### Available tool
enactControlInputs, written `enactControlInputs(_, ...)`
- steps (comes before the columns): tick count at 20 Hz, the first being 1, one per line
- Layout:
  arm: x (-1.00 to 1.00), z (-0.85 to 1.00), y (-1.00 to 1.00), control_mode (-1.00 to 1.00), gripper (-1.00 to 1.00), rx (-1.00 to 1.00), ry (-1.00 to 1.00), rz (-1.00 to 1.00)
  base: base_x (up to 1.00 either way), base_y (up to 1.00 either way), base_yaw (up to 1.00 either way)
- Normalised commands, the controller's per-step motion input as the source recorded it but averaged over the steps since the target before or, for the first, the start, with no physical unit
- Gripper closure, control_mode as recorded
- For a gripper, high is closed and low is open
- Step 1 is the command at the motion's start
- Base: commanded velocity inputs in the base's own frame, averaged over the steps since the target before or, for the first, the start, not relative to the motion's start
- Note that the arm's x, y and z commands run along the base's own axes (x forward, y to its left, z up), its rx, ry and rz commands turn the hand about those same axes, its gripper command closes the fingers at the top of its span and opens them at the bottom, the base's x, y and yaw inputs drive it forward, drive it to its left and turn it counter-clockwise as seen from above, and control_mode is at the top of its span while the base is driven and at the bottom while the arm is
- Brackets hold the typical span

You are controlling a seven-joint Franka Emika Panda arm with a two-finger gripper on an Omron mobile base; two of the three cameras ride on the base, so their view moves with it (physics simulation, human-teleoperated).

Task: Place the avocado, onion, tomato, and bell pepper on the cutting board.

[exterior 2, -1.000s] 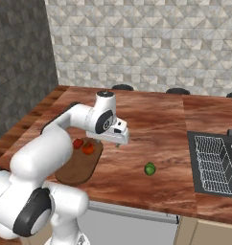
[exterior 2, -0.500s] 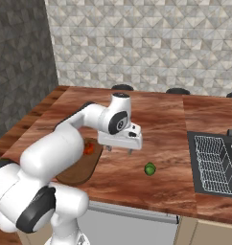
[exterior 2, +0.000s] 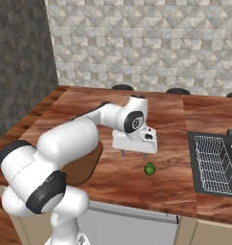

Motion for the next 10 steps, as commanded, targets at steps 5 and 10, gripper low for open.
enactControlInputs(5, -0.01, -0.24, -0.48, -1.0, -1.0, 0.0, 0.06, 0.0, 0.0, 0.0, 0.0)
enactControlInputs(10, 0.11, -0.34, -0.28, -1.0, -1.0, 0.0, 0.0, 0.01, 0.0, 0.0, 0.0)
